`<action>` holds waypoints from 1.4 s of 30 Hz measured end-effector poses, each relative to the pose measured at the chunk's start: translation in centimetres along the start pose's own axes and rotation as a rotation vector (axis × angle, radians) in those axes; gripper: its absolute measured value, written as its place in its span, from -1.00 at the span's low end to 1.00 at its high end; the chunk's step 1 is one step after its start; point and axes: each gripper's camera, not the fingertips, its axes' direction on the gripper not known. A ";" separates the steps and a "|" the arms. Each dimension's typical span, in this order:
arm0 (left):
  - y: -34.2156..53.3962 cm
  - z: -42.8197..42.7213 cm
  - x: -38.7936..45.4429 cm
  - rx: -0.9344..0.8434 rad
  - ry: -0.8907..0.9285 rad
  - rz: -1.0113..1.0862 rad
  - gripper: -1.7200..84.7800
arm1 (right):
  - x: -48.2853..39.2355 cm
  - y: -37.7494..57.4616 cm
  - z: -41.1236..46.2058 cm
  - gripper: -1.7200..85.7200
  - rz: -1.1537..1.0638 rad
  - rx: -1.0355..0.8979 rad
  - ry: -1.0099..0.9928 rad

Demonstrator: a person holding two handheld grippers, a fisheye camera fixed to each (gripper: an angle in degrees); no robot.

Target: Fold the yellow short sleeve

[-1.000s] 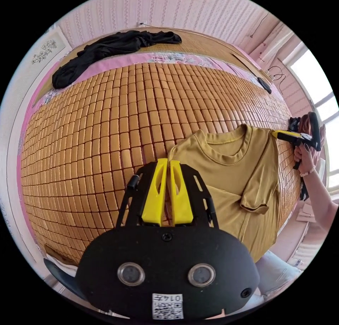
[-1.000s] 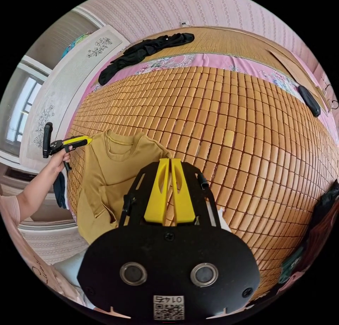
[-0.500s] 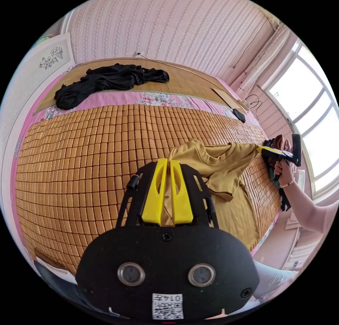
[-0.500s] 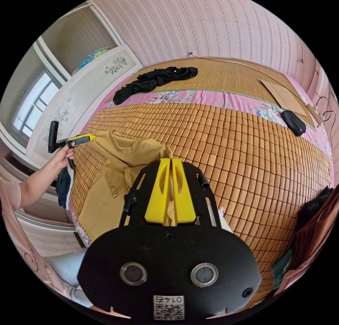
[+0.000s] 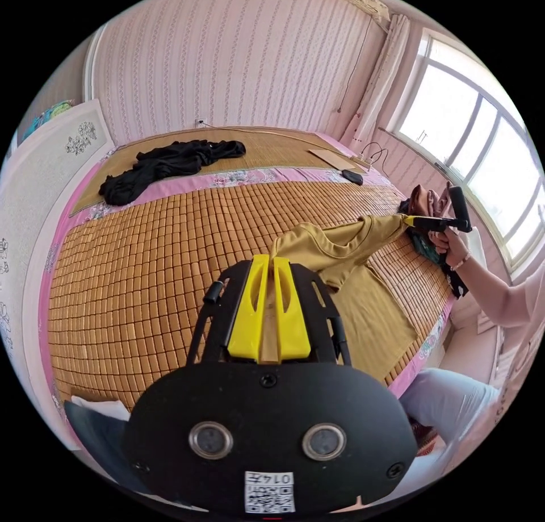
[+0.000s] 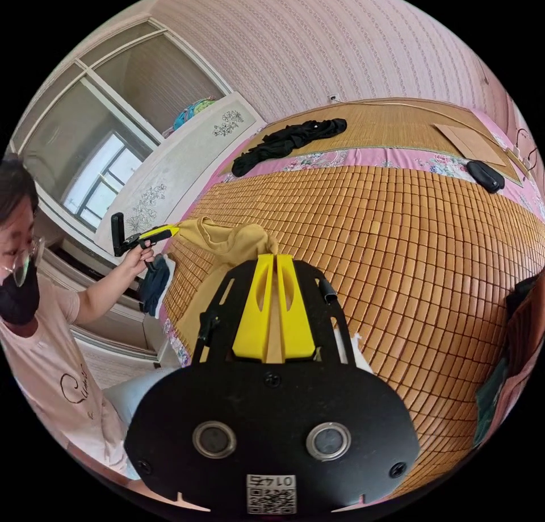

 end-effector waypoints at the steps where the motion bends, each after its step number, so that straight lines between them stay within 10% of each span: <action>1: 1.0 -0.6 0.5 -0.003 0.008 0.006 -0.98 | -0.3 1.1 -0.2 -0.95 -0.003 -0.003 -0.008; 14: 21.5 3.5 4.8 -0.169 0.029 -0.097 -0.92 | 1.6 20.7 9.1 -0.95 0.074 -0.168 0.061; 42: 24.7 0.7 14.9 -0.143 0.149 -0.008 -0.88 | -9.9 24.0 21.1 -0.91 -0.218 -0.282 0.033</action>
